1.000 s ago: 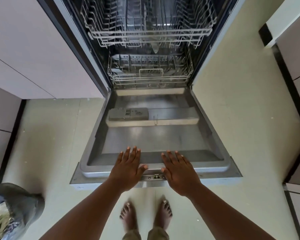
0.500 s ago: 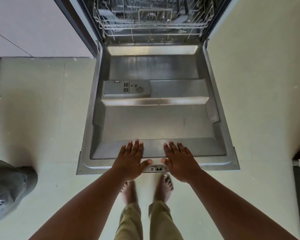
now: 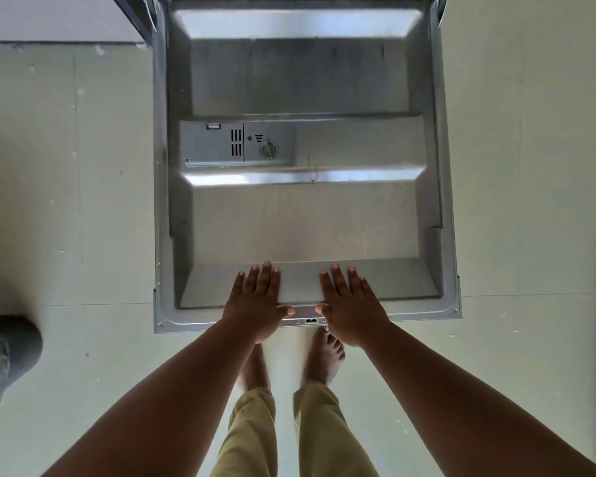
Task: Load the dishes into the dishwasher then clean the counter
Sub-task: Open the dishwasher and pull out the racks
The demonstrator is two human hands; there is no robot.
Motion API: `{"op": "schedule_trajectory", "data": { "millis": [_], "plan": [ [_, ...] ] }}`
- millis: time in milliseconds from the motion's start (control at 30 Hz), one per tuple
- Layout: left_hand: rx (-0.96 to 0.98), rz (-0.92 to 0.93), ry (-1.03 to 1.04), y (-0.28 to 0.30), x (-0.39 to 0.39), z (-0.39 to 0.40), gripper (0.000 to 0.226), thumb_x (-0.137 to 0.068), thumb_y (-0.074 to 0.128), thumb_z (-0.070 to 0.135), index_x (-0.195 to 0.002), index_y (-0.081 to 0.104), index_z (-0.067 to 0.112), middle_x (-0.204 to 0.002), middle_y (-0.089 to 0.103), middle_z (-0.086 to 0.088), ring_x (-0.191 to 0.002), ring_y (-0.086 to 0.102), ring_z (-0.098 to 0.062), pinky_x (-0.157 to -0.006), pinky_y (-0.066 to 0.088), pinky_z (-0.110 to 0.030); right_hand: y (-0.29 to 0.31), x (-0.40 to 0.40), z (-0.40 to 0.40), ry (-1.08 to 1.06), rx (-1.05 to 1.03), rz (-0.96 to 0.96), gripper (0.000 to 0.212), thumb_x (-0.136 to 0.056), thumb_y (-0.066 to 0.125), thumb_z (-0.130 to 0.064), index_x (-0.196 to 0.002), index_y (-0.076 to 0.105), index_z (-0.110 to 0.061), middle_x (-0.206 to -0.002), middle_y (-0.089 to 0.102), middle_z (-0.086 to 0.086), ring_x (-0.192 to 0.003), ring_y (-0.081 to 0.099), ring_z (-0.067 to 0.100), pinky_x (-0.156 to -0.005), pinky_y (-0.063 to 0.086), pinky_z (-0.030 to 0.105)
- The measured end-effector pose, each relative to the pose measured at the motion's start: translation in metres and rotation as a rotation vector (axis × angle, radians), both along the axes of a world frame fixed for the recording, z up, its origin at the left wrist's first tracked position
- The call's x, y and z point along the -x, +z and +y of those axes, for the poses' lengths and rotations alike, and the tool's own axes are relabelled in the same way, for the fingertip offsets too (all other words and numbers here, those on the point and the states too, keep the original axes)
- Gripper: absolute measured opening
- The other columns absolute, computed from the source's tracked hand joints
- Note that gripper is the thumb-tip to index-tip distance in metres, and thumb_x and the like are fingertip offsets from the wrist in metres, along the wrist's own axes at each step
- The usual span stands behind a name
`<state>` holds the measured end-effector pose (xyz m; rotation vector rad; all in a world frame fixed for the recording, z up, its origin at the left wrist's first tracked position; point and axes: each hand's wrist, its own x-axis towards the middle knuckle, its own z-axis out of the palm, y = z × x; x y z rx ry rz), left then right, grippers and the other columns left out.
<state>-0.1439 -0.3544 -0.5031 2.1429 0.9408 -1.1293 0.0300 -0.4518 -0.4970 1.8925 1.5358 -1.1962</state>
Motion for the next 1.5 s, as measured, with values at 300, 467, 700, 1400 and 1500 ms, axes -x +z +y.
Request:
{"op": "schedule_trajectory", "data": {
  "millis": [300, 467, 700, 1400, 1500],
  "plan": [
    [0.192, 0.118, -0.052, -0.043, -0.011, 0.033, 0.071, -0.101, 0.016, 0.056, -0.153, -0.013, 0.019, -0.16, -0.02, -0.001, -0.149, -0.011, -0.021, -0.12, -0.003, -0.042, -0.043, -0.013, 0.031, 0.036, 0.262, 0.068, 0.067, -0.104, 0.027, -0.04, -0.154, -0.014, -0.022, -0.162, -0.019, 0.004, -0.149, -0.011, 0.031, -0.12, 0.001, 0.041],
    [0.215, 0.109, -0.069, -0.058, -0.005, 0.036, 0.07, -0.101, 0.016, 0.056, -0.152, -0.016, 0.02, -0.159, -0.023, 0.001, -0.148, -0.014, -0.019, -0.12, -0.004, -0.043, -0.051, -0.014, 0.039, 0.042, 0.332, 0.084, 0.068, -0.104, 0.028, -0.038, -0.154, -0.016, -0.022, -0.16, -0.023, 0.004, -0.149, -0.014, 0.032, -0.12, 0.001, 0.042],
    [0.196, 0.084, -0.045, -0.058, -0.001, 0.03, 0.074, -0.099, 0.017, 0.059, -0.152, -0.018, 0.021, -0.158, -0.025, 0.001, -0.147, -0.017, -0.019, -0.12, -0.005, -0.043, -0.052, -0.015, 0.039, 0.057, 0.35, 0.076, 0.069, -0.103, 0.029, -0.036, -0.153, -0.017, -0.024, -0.16, -0.023, 0.003, -0.149, -0.014, 0.031, -0.12, 0.001, 0.042],
    [-0.142, -0.298, 0.016, 0.024, -0.005, 0.054, 0.073, -0.099, 0.018, 0.057, -0.153, -0.014, 0.018, -0.161, -0.014, -0.004, -0.149, -0.01, -0.025, -0.121, -0.001, -0.04, 0.013, 0.008, 0.068, -0.146, 0.028, -0.037, 0.064, -0.104, 0.026, -0.041, -0.155, 0.005, -0.009, -0.164, -0.001, 0.009, -0.15, 0.0, 0.027, -0.119, 0.015, 0.044],
    [-0.202, -0.333, 0.021, 0.049, -0.005, 0.066, 0.071, -0.1, 0.017, 0.054, -0.153, -0.013, 0.017, -0.161, -0.014, -0.005, -0.149, -0.009, -0.025, -0.121, -0.003, -0.041, 0.037, 0.014, 0.082, -0.164, -0.052, -0.036, 0.064, -0.104, 0.027, -0.041, -0.155, 0.006, -0.008, -0.164, 0.001, 0.01, -0.15, 0.001, 0.028, -0.119, 0.015, 0.044]
  ]
}}
